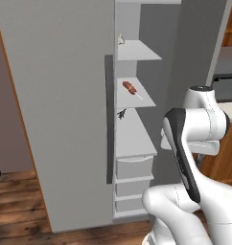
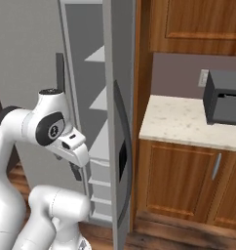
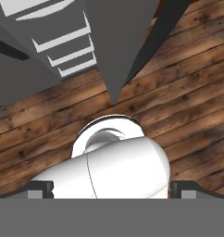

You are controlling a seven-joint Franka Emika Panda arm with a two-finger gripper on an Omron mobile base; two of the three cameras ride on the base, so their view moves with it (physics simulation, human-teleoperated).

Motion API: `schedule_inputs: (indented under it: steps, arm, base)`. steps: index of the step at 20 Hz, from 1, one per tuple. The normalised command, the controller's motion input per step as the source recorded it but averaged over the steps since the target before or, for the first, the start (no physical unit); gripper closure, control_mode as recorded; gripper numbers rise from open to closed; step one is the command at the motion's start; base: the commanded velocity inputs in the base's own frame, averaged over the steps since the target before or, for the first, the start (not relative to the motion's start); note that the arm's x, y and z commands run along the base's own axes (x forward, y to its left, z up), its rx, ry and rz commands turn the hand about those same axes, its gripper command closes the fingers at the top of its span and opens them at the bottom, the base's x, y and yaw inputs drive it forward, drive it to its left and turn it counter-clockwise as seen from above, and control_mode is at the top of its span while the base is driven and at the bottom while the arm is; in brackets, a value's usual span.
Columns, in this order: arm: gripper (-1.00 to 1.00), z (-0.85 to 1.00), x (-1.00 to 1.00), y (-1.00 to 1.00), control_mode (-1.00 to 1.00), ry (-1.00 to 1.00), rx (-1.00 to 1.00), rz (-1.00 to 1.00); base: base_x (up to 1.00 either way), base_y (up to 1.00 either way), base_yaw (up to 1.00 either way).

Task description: Store the kebab skewer in the freezer for long-term storage. Close the freezer door after placing the cooked food.

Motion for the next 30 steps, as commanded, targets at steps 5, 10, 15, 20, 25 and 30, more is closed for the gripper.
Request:
schedule_inputs:
  steps: [5,10,15,20,25,30]
  arm:
    - [-1.0,0.0,0.0,0.0,1.0,0.0,0.0,0.0]
    - [-1.0,0.0,0.0,0.0,1.0,0.0,0.0,0.0]
    - [-1.0,0.0,0.0,0.0,1.0,0.0,0.0,0.0]
    - [-1.0,0.0,0.0,0.0,1.0,0.0,0.0,0.0]
    - [-1.0,0.0,0.0,0.0,-1.0,0.0,0.0,0.0]
    - [-1.0,0.0,0.01,-0.03,-1.0,0.0,0.0,0.02]
  base:
    - [-0.29,0.02,0.0]
    - [-0.18,0.04,0.0]
    - [0.0,0.0,0.0]
    - [0.0,0.0,0.0]
    - [0.0,0.0,0.0]
    - [0.0,0.0,0.0]
